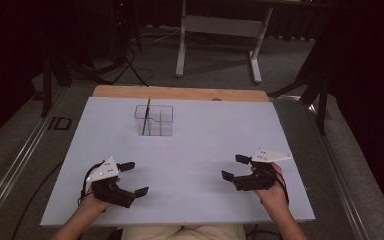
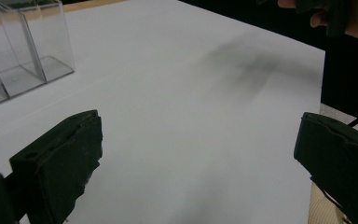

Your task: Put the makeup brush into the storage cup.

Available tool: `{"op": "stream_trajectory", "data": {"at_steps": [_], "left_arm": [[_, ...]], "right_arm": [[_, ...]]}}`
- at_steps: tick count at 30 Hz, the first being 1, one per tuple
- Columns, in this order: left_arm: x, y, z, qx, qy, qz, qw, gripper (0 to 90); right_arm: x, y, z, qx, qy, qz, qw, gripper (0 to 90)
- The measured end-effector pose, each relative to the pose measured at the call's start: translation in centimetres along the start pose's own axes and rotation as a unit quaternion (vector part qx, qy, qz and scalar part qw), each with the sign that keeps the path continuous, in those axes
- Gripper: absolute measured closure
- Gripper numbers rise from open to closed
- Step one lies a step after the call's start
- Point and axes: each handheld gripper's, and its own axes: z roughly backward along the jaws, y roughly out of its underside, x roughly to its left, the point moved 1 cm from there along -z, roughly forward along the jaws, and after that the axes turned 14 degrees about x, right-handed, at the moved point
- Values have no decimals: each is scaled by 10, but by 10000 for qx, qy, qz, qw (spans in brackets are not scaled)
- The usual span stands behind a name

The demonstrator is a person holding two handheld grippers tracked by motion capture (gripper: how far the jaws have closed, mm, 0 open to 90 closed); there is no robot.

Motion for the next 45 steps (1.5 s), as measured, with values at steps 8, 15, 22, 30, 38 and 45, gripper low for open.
{"op": "stream_trajectory", "data": {"at_steps": [8, 15, 22, 30, 38, 45], "left_arm": [[1, 5, 1, -79, -38, 75, 9999, 17], [0, 8, 1, -120, -13, 137, 9998, 17], [1, 7, 2, -153, -36, 125, 9998, 17], [2, 7, 2, -220, -6, 160, 9996, 17], [2, 7, 0, -164, 32, 157, 9997, 17], [2, 7, 1, -186, 13, 183, 9997, 17]], "right_arm": [[0, 1, 0, 22, 25, 15, 10000, 148], [0, 2, 0, 39, 25, 50, 10000, 148], [-1, 4, -2, 83, 17, 53, 10000, 148], [-1, 5, -6, 168, 7, 83, 9998, 148], [-2, 6, -7, 196, 23, 64, 9998, 148], [-3, 6, -7, 207, 29, 61, 9998, 148]]}}
